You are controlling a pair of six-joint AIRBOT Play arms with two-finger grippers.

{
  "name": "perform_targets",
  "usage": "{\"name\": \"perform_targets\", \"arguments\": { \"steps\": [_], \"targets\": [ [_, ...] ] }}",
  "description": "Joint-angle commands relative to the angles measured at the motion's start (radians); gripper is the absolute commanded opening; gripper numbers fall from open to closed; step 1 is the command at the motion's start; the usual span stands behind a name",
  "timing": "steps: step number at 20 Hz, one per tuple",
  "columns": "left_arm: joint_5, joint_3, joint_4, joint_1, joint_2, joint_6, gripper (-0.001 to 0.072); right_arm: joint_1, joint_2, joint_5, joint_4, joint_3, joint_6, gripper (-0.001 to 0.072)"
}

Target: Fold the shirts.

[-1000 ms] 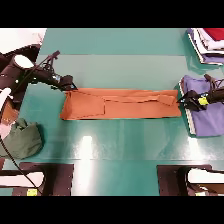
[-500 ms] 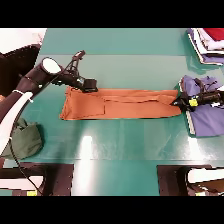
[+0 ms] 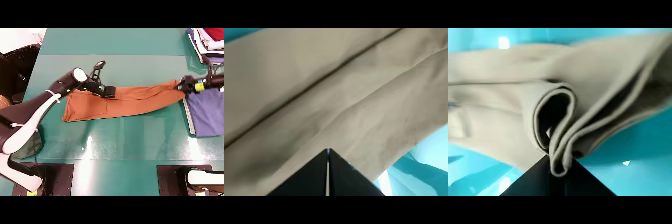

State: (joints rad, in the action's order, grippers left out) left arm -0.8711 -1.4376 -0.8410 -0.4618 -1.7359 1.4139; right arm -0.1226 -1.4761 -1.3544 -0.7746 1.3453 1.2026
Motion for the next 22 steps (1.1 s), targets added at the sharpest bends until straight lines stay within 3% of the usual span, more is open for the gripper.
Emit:
{"name": "perform_targets", "arguments": {
  "steps": [1, 12, 17, 22],
  "targets": [
    [-0.024, -0.111, 0.011, -0.047, -0.114, 0.01, 0.0023, 0.118, 0.068, -0.032, 0.027, 0.154, 0.063, 0.0015],
    [-0.051, -0.156, -0.014, -0.041, -0.158, 0.026, 0.0023, 0.479, -0.031, -0.001, 0.148, 0.452, 0.085, 0.0016],
    [-0.154, -0.156, -0.245, 0.143, 0.05, 0.029, 0.0023, 0.608, -0.105, 0.047, 0.156, 0.524, 0.084, 0.0015],
    [-0.233, -0.156, -0.41, 0.416, 0.314, 0.026, 0.0024, 0.861, -0.296, 0.213, 0.153, 0.645, 0.071, 0.0027]
  ]
}}
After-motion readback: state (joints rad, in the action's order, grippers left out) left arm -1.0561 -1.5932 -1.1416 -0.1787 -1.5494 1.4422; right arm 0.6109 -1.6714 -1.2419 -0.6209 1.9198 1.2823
